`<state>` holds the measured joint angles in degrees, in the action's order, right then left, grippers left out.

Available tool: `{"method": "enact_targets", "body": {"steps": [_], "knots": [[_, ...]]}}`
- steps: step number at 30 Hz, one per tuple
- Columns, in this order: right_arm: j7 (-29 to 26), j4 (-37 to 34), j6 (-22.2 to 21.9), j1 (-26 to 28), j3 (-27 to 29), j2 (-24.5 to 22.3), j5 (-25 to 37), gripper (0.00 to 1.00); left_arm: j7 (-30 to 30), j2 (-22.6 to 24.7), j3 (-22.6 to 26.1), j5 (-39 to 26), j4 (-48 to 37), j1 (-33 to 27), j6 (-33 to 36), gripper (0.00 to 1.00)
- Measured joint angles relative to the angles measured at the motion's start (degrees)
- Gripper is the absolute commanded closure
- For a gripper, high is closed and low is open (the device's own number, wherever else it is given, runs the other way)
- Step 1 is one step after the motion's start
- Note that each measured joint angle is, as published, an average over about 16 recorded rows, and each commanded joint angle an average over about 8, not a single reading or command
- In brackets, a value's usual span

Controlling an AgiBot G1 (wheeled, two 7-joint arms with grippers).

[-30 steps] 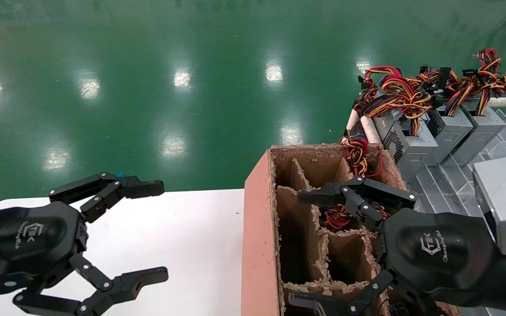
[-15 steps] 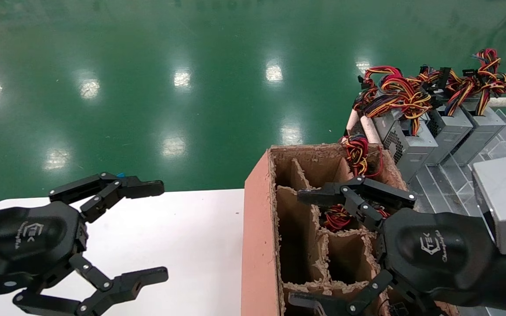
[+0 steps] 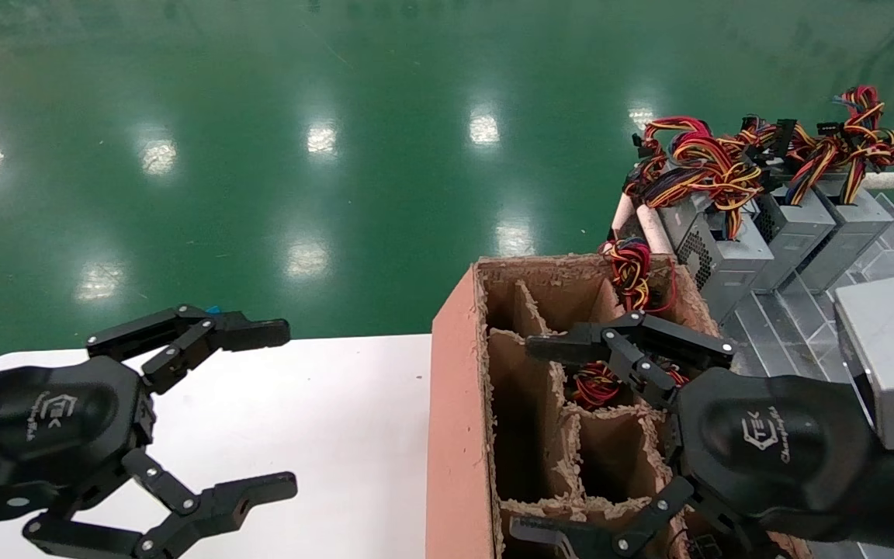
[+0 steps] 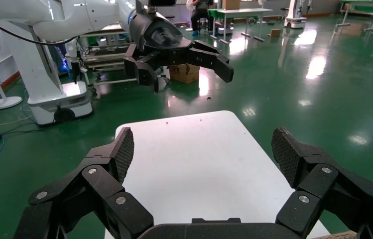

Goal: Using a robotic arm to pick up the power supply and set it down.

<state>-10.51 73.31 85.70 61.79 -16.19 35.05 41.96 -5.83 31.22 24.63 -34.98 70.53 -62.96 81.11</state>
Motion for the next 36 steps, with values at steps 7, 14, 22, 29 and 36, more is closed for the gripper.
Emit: {"method": "enact_targets", "body": {"steps": [7,14,22,29,36], "knots": [[0.00,-0.01,0.00,0.01,0.00,0.00,0.00,0.00,0.00,0.00,0.00,0.00,0.00,0.00,0.00,0.00],[0.00,-0.01,0.00,0.02,0.00,0.00,0.00,0.00,0.00,0.00,0.00,0.00,0.00,0.00,0.00,0.00],[0.00,-0.01,0.00,0.02,0.00,0.00,0.00,0.00,0.00,0.00,0.00,0.00,0.00,0.00,0.00,0.00],[0.00,-0.01,0.00,0.02,0.00,0.00,0.00,0.00,0.00,0.00,0.00,0.00,0.00,0.00,0.00,0.00],[0.00,-0.01,0.00,0.02,0.00,0.00,0.00,0.00,0.00,0.00,0.00,0.00,0.00,0.00,0.00,0.00]]}}
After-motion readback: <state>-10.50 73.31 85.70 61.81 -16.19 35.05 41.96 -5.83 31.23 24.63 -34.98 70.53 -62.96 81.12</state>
